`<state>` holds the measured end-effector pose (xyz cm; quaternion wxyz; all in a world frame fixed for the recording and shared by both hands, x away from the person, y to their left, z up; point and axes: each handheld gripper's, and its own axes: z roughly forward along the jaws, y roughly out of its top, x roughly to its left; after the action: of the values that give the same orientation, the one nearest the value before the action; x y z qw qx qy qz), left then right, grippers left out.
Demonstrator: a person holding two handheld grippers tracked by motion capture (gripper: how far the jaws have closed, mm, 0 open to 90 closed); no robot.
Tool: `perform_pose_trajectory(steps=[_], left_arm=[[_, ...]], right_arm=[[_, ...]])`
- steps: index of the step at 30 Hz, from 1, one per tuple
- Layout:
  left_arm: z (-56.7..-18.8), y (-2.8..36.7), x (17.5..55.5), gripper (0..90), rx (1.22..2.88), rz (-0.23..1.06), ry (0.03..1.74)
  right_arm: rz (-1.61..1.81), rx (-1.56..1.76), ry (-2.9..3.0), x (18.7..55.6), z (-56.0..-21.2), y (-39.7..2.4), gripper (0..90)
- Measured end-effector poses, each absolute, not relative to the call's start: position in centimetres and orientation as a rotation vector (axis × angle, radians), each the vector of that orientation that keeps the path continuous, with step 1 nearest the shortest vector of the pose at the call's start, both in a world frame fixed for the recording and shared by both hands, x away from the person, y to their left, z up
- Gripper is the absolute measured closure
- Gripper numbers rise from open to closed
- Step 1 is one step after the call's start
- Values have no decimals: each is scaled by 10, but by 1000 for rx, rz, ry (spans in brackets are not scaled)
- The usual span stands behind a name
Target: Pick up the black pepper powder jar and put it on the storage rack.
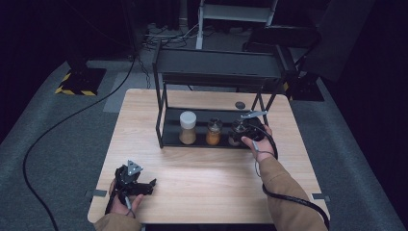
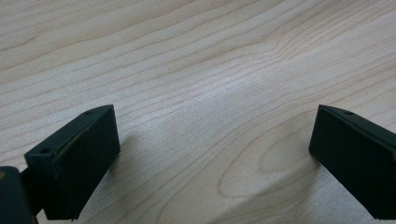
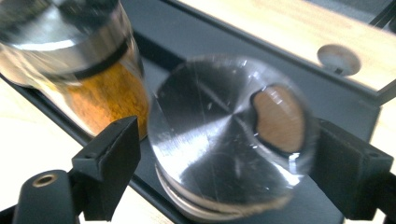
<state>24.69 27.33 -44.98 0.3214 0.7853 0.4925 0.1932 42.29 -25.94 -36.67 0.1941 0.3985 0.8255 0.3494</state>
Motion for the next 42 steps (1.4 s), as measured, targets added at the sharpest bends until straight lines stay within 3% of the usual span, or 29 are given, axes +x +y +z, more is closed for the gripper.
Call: perform_pose_trajectory(steps=[18,42], left_arm=[[-450,273,247,16,2063,508,1293],[-450,273,247,16,2062,507,1296]], right_arm=[[1064,1050,2275,371,-329,-285,73],[1146,1013,2257,312,-327,-318,55]])
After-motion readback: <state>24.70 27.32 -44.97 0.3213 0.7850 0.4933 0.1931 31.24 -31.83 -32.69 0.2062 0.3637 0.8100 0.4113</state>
